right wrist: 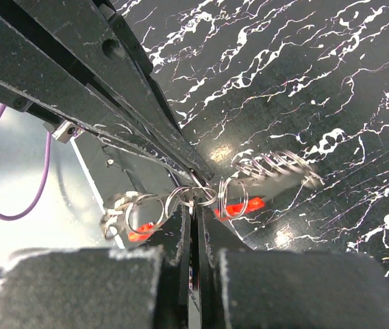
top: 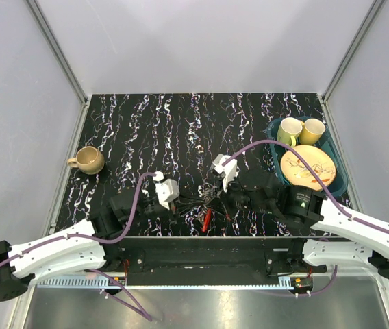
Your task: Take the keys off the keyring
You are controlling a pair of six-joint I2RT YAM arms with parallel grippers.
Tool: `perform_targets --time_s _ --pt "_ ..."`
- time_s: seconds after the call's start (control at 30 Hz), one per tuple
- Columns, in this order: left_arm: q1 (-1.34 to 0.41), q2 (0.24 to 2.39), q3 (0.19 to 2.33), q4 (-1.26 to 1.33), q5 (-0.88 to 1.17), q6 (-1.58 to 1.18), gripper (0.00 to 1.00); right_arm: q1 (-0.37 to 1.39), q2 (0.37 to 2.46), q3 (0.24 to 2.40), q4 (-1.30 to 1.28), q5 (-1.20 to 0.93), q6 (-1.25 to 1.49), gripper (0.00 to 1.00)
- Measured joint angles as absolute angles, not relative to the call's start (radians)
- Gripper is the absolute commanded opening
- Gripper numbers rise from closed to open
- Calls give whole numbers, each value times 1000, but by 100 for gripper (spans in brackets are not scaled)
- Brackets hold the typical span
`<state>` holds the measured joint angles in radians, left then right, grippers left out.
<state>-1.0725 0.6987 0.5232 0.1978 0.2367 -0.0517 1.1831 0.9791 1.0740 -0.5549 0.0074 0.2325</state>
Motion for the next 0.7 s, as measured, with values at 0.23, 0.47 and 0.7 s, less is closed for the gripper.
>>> perform_targets --time_s 0.23,0.47,0.7 --pt "-1073 701 524 196 237 -33 0 1183 987 1086 -572 29 251 0" --pt "-1073 654 524 189 244 -15 0 1180 981 1087 -572 90 294 0" --pt "-1073 633 523 207 262 -10 0 1180 965 1087 -561 81 316 0"
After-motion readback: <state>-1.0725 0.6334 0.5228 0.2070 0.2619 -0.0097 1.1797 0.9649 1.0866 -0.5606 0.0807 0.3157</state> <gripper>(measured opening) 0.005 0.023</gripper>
